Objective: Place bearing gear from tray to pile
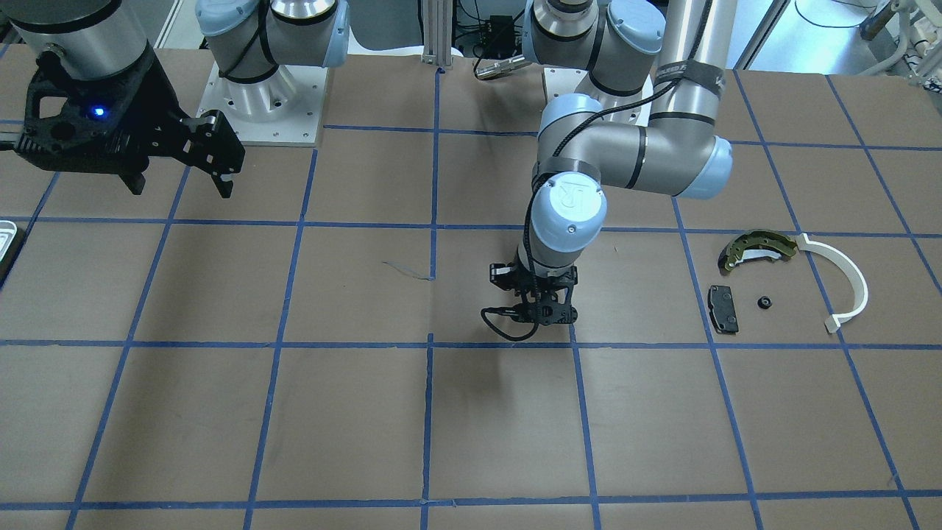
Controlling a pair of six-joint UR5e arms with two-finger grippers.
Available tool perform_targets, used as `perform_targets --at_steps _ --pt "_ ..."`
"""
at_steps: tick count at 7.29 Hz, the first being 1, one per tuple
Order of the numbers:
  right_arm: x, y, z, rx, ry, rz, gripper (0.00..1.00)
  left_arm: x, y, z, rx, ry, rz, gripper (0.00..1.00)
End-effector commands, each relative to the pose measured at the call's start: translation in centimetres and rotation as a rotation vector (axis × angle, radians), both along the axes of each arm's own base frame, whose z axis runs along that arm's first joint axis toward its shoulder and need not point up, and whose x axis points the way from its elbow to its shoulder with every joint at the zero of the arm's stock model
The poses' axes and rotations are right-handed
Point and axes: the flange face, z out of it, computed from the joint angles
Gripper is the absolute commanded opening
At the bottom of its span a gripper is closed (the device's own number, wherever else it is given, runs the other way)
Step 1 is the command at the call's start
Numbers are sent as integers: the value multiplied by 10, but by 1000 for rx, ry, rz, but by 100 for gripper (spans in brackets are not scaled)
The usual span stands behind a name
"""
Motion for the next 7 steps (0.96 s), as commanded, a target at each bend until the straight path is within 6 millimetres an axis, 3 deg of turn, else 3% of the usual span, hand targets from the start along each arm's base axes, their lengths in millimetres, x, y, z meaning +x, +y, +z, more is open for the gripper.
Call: perform_targets --at_steps 1,3,5,6,7 --pt "0 0 0 -1 0 0 100 106 -49 68 39 -10 -44 0" --pt "0 0 0 1 0 0 100 239 -57 77 53 -55 -117 0" --pt "0 0 0 1 0 2 100 402 -33 59 46 2 -115 0" --pt "0 0 0 1 0 2 100 450 -23 47 27 6 -123 0" --pt "0 0 0 1 0 2 100 471 -15 33 19 11 -130 0"
